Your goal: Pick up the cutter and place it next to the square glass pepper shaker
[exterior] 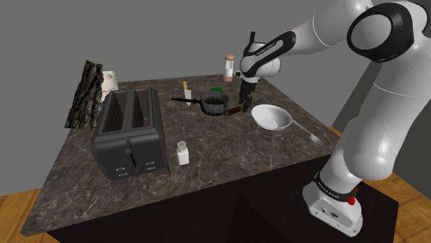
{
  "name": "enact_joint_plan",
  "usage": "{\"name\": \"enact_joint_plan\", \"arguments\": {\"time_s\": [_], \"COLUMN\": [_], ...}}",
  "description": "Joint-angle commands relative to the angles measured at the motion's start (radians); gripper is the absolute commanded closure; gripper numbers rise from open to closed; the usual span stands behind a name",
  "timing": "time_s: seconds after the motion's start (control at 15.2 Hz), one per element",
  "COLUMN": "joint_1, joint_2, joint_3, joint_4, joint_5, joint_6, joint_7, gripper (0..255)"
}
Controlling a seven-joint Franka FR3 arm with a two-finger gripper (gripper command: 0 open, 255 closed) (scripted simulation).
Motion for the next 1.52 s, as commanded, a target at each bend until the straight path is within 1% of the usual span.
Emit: {"name": "enact_joint_plan", "arguments": {"time_s": [0.0,0.2,0.26,0.86,1.45], "joint_1": [0.000,0.000,0.000,0.000,0.004], "joint_2": [0.001,0.001,0.001,0.001,-0.076], "joint_3": [0.000,0.000,0.000,0.000,-0.006], "joint_4": [0.000,0.000,0.000,0.000,0.045], "joint_5": [0.001,0.001,0.001,0.001,-0.059], "joint_6": [0.001,0.001,0.001,0.001,-0.108], "joint_7": [-0.001,-0.001,-0.001,-0.001,0.051], "gripper": [0,0,255,255,255]}}
